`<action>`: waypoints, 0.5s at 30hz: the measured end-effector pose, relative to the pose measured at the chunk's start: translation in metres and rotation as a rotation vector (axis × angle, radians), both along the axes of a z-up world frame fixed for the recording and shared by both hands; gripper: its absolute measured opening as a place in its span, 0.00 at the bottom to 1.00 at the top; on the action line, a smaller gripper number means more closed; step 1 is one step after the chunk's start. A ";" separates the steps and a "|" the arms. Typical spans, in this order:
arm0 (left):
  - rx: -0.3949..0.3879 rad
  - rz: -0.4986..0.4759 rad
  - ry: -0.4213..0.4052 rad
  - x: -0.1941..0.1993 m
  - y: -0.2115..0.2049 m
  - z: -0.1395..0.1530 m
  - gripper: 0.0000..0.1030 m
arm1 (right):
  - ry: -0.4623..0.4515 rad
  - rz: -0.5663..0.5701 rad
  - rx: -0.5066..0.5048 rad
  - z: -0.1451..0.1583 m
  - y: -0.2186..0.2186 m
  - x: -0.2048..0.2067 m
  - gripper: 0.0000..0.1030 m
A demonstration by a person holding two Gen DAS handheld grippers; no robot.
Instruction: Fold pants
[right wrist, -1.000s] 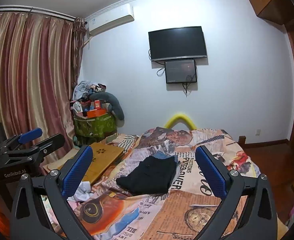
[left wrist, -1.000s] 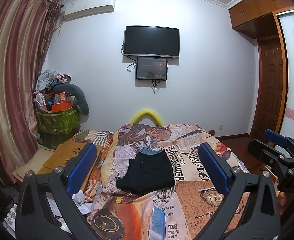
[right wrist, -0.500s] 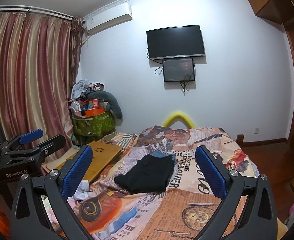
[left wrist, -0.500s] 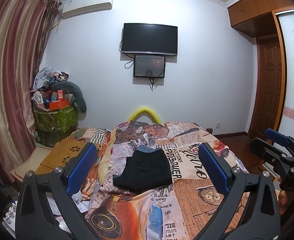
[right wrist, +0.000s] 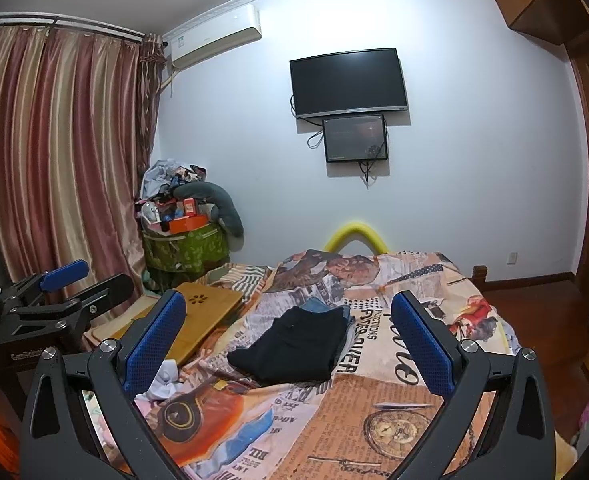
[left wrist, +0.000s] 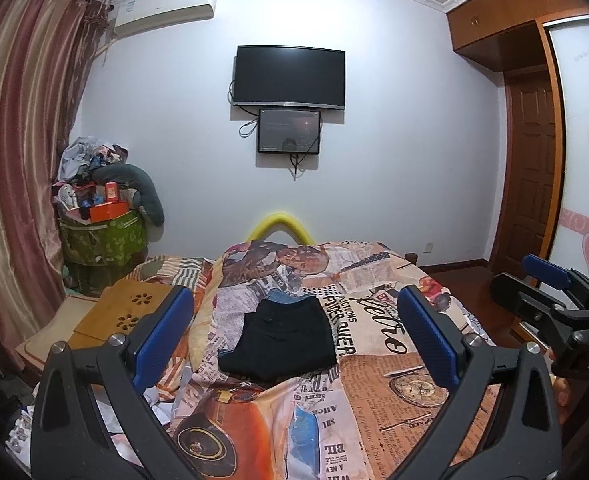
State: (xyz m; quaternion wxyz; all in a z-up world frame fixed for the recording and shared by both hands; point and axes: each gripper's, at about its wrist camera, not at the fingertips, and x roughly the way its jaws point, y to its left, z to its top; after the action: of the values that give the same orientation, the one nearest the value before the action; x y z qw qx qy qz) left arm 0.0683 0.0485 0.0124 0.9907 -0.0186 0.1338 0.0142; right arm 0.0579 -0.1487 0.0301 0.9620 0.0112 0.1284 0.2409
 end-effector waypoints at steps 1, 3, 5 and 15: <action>0.003 -0.002 -0.001 0.000 -0.001 0.000 1.00 | 0.000 0.000 0.001 0.000 0.000 0.000 0.99; 0.008 -0.004 -0.006 0.000 -0.003 0.000 1.00 | 0.000 0.002 0.001 0.000 0.000 0.000 0.99; 0.012 -0.006 -0.012 -0.001 -0.004 0.000 1.00 | 0.001 0.002 0.002 0.001 -0.001 0.000 0.99; -0.010 -0.020 0.014 0.005 0.000 -0.002 1.00 | 0.001 -0.008 0.006 -0.001 0.000 -0.003 0.99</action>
State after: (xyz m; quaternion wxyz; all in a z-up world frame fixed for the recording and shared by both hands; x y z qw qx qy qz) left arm 0.0732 0.0484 0.0106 0.9898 -0.0219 0.1408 0.0035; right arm 0.0554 -0.1491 0.0295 0.9628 0.0145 0.1281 0.2377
